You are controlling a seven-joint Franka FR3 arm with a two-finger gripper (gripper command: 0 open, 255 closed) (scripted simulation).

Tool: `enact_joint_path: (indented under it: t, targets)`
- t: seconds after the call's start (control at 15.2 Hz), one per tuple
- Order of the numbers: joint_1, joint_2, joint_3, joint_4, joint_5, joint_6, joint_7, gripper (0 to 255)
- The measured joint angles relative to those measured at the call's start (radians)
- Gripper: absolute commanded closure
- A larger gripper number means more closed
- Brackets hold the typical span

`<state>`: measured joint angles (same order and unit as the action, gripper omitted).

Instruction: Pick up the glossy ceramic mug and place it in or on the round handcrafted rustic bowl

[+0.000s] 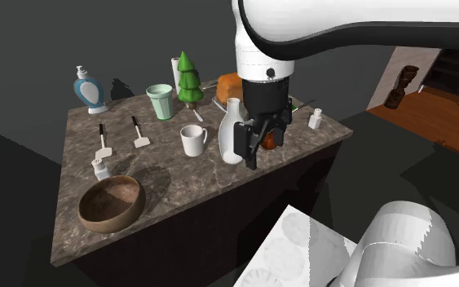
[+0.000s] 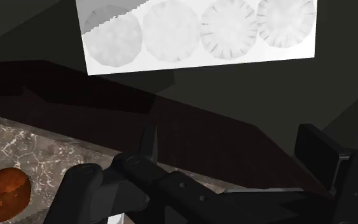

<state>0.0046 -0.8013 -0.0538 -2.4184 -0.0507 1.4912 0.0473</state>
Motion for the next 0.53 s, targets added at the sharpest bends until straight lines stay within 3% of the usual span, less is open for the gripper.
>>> enact_joint_path:
  t: [0.2, 0.53]
  targets:
    - [-0.002, 0.036, -0.009, 0.0, -0.007, 0.038, -0.008, 0]
    - [-0.001, 0.21, -0.03, 0.05, -0.017, 0.175, -0.024, 0]
